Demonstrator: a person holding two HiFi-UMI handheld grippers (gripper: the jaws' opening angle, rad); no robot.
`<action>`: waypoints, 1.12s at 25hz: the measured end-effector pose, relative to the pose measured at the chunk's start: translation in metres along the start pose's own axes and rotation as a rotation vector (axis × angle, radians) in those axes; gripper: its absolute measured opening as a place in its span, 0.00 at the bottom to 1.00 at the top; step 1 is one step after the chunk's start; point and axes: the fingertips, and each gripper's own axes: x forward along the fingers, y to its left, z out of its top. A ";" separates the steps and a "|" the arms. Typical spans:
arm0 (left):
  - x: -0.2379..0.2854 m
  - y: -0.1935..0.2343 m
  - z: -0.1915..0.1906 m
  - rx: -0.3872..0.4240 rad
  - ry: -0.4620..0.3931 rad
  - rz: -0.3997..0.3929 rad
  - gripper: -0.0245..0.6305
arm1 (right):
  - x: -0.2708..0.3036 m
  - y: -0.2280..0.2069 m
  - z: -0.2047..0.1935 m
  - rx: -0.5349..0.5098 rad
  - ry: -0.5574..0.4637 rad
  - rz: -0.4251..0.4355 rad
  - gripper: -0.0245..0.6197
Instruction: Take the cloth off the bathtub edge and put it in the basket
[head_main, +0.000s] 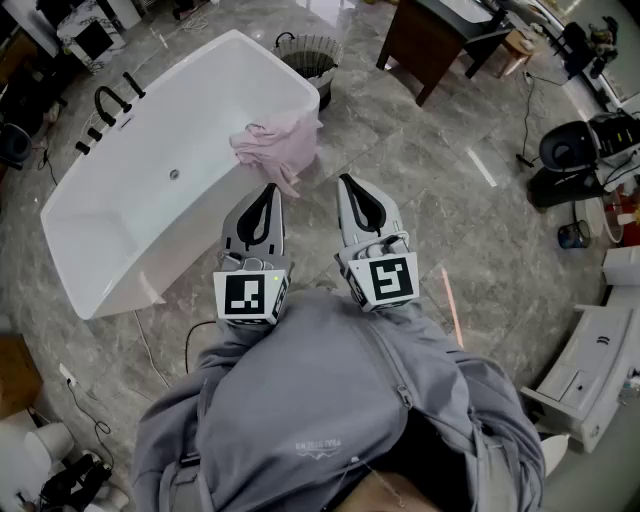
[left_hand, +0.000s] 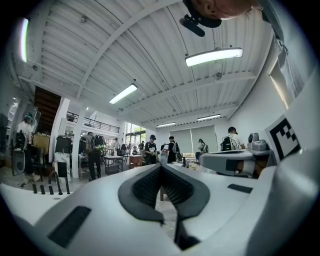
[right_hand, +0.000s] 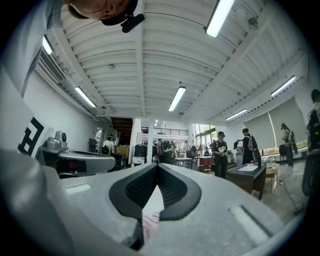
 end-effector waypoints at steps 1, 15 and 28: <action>0.002 0.001 0.000 0.001 0.000 0.005 0.04 | 0.001 -0.004 -0.002 0.000 0.021 -0.014 0.05; 0.023 -0.020 -0.005 0.020 -0.007 0.032 0.04 | 0.000 -0.028 -0.001 0.000 -0.019 0.053 0.05; 0.024 -0.025 -0.009 0.018 -0.023 0.083 0.05 | 0.007 -0.027 -0.011 0.030 -0.025 0.154 0.08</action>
